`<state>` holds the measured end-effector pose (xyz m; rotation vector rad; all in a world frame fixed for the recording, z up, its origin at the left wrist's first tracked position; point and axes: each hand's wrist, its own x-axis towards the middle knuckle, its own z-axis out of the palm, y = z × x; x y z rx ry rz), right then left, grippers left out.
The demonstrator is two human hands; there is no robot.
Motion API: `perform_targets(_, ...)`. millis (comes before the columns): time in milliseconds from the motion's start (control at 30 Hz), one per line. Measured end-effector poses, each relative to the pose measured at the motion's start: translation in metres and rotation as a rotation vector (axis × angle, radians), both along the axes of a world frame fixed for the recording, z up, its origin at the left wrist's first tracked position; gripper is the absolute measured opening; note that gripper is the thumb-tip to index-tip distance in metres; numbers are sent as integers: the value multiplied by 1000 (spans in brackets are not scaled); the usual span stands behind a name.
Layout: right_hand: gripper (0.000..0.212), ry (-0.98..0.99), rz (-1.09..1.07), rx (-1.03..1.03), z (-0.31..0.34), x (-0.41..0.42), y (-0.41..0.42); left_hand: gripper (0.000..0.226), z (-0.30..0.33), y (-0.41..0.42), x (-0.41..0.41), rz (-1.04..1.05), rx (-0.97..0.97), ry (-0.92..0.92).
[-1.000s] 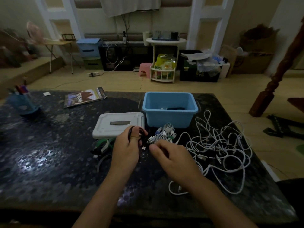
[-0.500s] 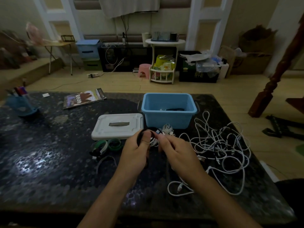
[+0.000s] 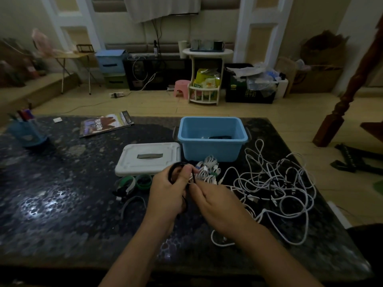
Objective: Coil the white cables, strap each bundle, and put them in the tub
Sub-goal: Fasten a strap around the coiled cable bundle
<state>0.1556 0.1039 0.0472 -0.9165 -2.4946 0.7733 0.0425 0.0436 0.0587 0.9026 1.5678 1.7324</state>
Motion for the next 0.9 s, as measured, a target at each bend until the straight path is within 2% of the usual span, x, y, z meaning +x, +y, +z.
perform_targets(200, 26, -5, 63, -41, -10, 3, 3, 26, 3, 0, -9, 100, -6, 26)
perform_targets(367, 13, 172, 4, -2, -12, 14, 15, 28, 5, -1, -28, 107, -25, -106)
perform_targets(567, 21, -67, 97, 82, -17, 1, 0, 33, -3, 0, -23, 70, -111, 15)
perform_targets(700, 24, -130, 116, 115, -16, -3, -2, 27, -2, -1, -21, 6, -114, 31)
perform_targets(900, 19, -62, 179, 139, -13, 1, -2, 21, 9, -3, -16, -138, 57, -342)
